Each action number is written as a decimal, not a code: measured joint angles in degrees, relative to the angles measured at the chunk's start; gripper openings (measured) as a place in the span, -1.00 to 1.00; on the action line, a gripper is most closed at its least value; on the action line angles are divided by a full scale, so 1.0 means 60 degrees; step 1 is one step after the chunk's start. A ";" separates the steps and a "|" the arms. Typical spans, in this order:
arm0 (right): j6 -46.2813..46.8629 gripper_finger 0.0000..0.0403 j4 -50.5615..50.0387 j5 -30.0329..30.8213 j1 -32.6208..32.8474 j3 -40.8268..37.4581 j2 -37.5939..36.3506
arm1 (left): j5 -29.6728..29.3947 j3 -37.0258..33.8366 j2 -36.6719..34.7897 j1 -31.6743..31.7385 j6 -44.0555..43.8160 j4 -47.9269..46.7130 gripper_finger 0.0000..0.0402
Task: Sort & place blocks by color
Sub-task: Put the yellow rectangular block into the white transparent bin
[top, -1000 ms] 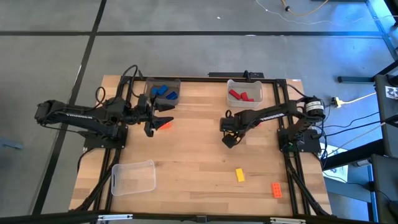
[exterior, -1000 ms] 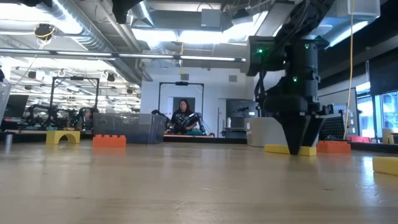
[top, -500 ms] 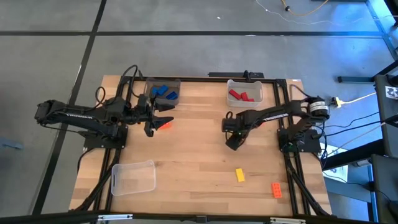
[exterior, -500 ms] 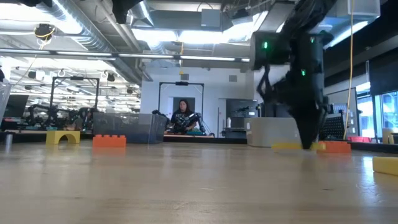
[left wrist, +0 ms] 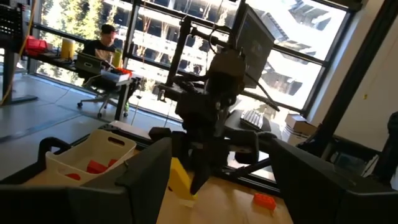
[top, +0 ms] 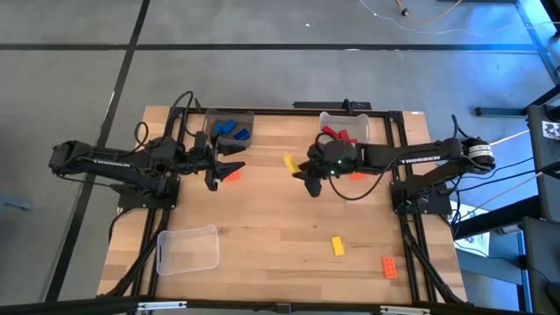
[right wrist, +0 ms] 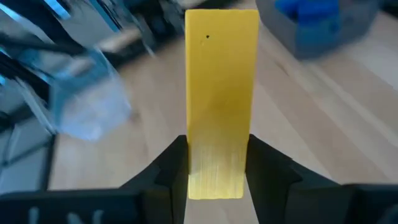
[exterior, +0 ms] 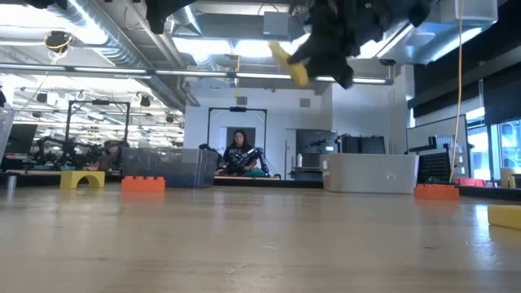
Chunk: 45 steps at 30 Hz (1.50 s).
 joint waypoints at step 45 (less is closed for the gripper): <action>-0.0479 -0.39 0.3648 -0.1037 0.0605 0.1169 0.1755 | 0.0922 0.0018 0.4029 0.0055 -0.1321 0.4135 0.23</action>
